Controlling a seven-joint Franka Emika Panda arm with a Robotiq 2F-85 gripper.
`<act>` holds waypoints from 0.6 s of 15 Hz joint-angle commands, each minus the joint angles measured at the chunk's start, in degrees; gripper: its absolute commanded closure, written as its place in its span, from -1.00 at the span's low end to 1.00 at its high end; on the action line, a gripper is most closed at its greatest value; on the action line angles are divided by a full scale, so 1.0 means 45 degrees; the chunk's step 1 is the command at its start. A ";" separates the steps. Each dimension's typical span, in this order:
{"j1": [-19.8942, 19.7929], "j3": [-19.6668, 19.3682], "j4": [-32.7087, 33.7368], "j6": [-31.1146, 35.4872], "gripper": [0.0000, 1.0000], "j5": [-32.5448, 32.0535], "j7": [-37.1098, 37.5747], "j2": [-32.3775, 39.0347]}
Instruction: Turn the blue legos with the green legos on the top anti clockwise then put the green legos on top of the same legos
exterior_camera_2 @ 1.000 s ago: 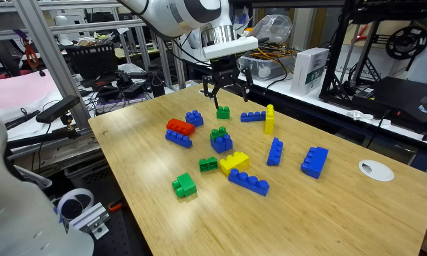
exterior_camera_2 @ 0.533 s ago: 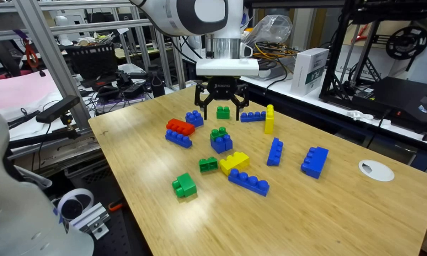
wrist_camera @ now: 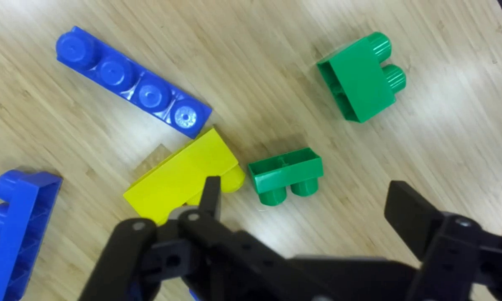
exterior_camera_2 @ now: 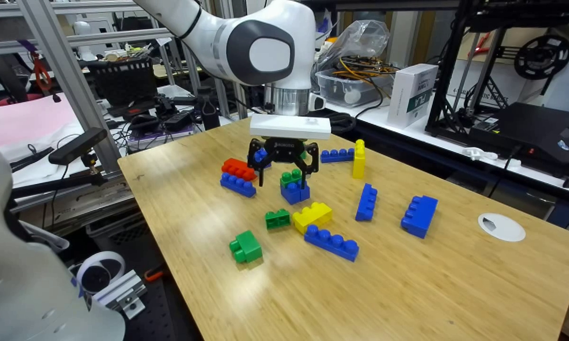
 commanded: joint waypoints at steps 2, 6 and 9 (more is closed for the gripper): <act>0.0121 0.0344 -0.0148 0.0707 -1.00 -0.1328 0.0939 0.0695; 0.0373 0.0707 0.0003 0.1070 -1.00 -0.2820 0.1952 0.1512; 0.0562 0.0936 0.0161 0.1338 -1.00 -0.3578 0.2443 0.1984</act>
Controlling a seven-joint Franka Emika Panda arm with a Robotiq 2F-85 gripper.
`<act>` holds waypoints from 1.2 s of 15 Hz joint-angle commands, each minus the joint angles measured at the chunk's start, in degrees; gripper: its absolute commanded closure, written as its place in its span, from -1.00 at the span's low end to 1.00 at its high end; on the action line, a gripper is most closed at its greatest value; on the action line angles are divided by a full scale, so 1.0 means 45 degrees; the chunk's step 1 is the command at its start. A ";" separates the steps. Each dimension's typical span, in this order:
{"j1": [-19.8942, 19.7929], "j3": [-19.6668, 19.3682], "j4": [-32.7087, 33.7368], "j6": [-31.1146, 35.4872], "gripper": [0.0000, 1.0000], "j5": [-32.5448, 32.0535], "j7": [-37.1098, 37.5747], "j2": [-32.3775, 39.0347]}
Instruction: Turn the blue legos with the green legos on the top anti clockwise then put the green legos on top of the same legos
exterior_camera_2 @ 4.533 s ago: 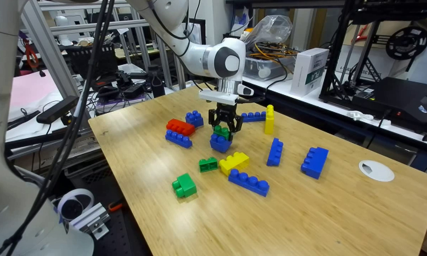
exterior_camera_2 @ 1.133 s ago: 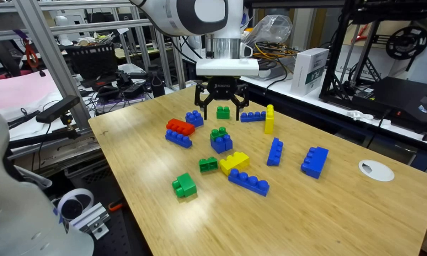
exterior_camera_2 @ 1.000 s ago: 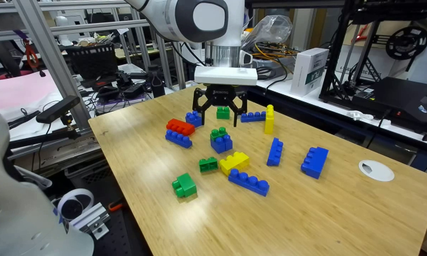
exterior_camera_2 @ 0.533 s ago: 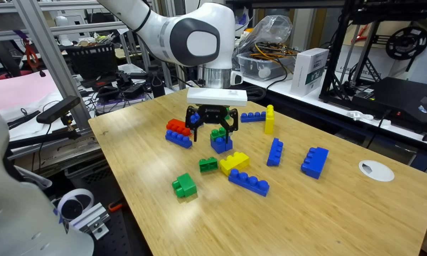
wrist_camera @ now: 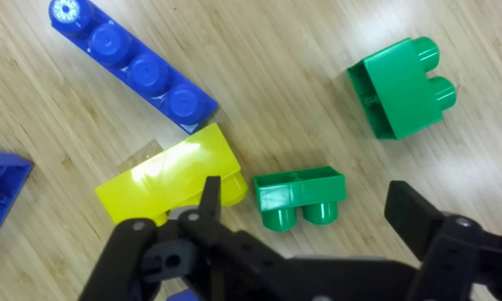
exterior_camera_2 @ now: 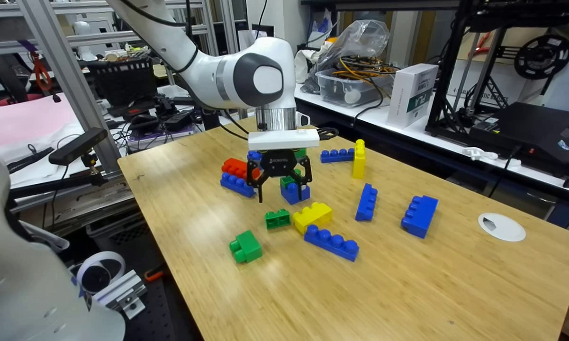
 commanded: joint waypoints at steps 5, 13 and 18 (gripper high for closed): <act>0.0172 0.0301 0.0638 0.0351 -1.00 -0.1683 0.0762 0.1182; 0.0170 0.0512 0.1356 0.0080 -1.00 -0.1666 0.0548 0.2256; 0.0117 0.0560 0.1536 -0.0035 -1.00 -0.1557 0.0420 0.2590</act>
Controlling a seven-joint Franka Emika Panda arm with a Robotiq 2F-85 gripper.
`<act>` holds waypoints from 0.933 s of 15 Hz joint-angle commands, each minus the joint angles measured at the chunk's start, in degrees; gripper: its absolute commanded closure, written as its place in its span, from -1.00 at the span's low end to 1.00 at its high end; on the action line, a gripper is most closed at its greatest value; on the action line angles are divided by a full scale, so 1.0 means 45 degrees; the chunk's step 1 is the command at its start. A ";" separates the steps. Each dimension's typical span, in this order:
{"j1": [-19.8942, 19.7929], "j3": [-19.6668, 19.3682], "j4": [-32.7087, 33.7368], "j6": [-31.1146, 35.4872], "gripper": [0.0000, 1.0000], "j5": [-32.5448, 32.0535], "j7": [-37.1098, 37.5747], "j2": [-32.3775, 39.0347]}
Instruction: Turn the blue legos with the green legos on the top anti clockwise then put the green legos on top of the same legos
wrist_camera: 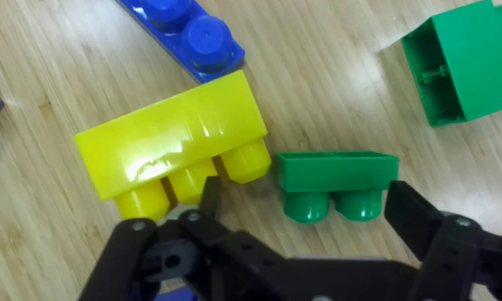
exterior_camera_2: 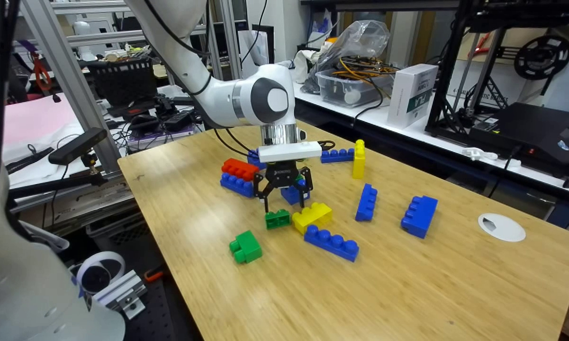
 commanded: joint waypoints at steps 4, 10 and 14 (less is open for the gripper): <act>-0.0103 0.0116 0.0348 -0.0471 -1.00 0.0048 -0.0057 0.0357; -0.0099 0.0145 0.0440 -0.0805 -1.00 0.0128 -0.0067 0.0517; -0.0067 0.0209 0.0473 -0.1177 -1.00 0.0179 -0.0049 0.0518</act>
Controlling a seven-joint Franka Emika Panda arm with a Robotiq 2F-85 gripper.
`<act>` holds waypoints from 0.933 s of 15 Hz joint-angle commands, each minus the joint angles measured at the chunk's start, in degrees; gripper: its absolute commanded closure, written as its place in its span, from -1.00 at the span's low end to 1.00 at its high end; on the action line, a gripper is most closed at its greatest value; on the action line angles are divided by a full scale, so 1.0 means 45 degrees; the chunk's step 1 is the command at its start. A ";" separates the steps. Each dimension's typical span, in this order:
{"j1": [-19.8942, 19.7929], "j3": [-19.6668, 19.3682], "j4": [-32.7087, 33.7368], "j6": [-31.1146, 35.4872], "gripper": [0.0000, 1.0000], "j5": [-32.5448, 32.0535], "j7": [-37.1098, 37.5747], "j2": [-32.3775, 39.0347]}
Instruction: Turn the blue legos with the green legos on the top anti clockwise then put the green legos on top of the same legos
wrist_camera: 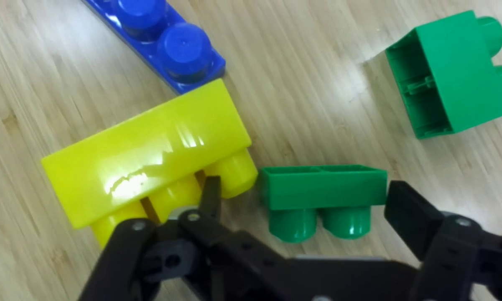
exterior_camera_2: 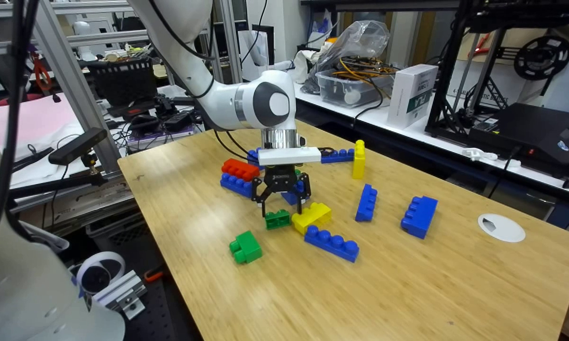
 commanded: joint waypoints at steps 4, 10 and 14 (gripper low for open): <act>-0.0007 0.0290 0.0276 -0.0975 -1.00 0.0143 0.0018 0.0099; 0.0020 0.0450 0.0278 -0.1274 -1.00 0.0114 0.0064 0.0080; 0.0033 0.0467 0.0268 -0.1333 -1.00 0.0118 0.0148 0.0091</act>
